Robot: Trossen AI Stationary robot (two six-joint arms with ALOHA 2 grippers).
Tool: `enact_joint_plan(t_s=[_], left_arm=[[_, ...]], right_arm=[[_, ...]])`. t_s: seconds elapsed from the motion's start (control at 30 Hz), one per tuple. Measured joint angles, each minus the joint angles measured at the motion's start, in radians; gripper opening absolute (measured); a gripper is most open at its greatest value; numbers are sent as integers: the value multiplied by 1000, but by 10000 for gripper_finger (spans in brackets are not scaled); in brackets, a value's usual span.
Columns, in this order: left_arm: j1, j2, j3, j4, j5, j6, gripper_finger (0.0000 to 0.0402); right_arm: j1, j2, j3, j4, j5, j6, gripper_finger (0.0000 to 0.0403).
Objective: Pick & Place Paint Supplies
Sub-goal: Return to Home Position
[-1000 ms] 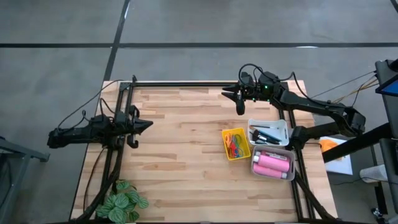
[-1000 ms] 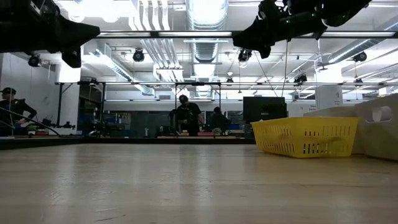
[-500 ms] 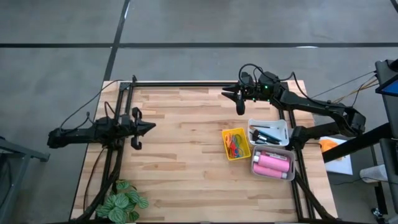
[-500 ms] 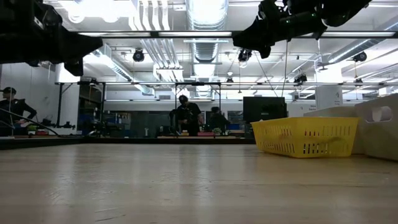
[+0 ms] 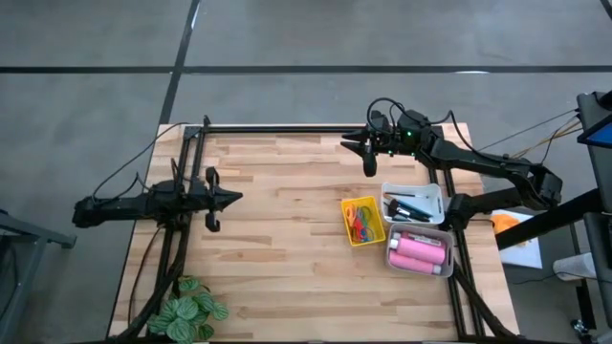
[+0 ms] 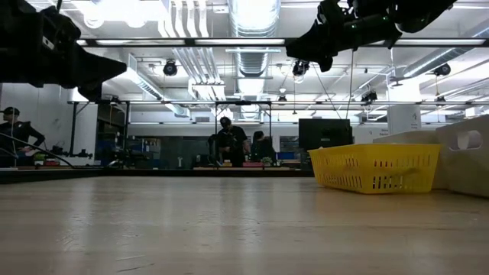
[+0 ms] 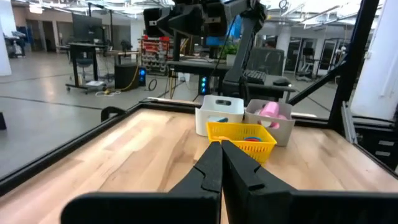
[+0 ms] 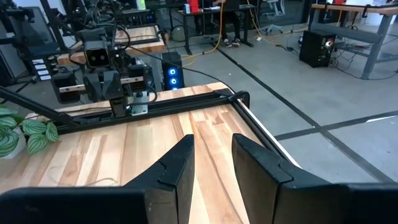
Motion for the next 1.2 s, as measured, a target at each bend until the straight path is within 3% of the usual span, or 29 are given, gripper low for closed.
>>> enact_joint_plan(t_s=[1.0, 1.2], left_arm=[[0, 4, -1, 0, -1, 0, 0], [0, 4, -2, 0, -1, 0, 0]], right_arm=[[0, 0, 0, 0, 0, 1, 107], [1, 0, 0, 5, 0, 133, 107]])
